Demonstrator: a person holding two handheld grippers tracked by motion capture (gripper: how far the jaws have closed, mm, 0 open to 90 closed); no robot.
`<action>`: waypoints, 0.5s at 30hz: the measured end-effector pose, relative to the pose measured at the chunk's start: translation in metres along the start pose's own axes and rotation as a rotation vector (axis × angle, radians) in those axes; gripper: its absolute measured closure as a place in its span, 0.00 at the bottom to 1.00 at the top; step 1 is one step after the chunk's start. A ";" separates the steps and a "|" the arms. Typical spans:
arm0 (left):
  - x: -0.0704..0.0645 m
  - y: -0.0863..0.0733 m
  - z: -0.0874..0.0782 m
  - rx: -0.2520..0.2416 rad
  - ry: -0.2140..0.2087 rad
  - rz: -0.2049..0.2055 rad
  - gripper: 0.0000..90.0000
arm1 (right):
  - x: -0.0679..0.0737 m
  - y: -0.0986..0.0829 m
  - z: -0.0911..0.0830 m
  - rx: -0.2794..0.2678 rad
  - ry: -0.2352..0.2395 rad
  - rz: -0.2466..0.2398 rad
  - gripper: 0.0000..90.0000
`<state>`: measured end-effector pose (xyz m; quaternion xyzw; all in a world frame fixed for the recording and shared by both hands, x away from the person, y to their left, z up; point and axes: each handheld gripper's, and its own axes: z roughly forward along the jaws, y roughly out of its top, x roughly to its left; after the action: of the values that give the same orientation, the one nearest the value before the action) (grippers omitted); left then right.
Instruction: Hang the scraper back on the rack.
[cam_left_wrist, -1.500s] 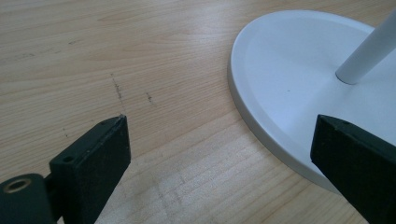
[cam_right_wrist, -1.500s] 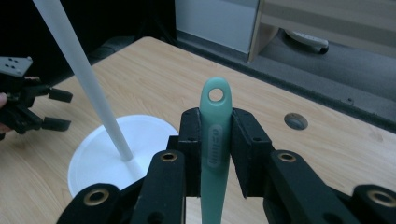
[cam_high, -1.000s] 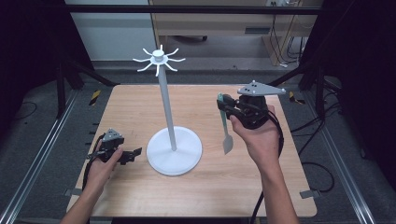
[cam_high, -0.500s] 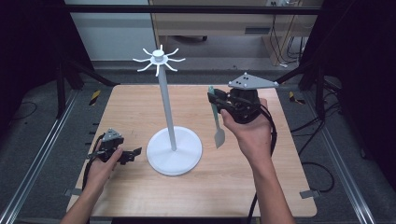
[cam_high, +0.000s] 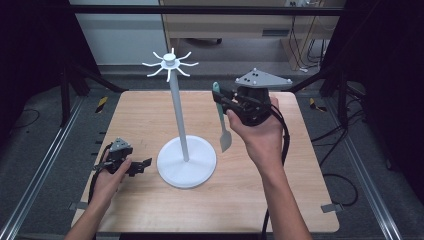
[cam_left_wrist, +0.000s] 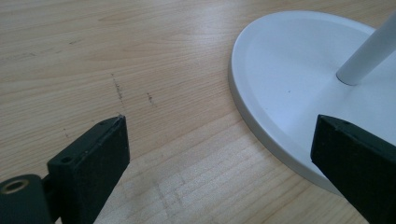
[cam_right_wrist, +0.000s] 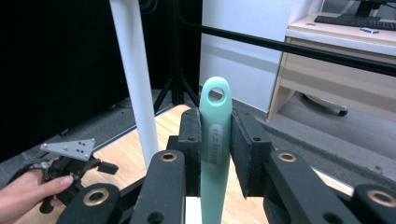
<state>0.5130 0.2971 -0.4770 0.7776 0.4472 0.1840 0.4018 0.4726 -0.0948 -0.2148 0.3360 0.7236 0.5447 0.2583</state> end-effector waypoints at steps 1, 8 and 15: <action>0.000 0.000 0.000 0.000 0.000 0.000 0.05 | 0.001 0.002 0.000 -0.003 0.004 -0.001 0.83; 0.000 0.000 0.000 0.001 0.000 -0.001 0.05 | 0.008 0.009 0.000 -0.009 0.020 -0.009 0.83; 0.000 0.000 0.000 0.001 -0.001 -0.002 0.05 | 0.013 0.017 -0.002 -0.042 0.043 -0.012 0.83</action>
<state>0.5132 0.2971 -0.4771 0.7775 0.4479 0.1830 0.4017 0.4666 -0.0828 -0.1977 0.3142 0.7196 0.5653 0.2529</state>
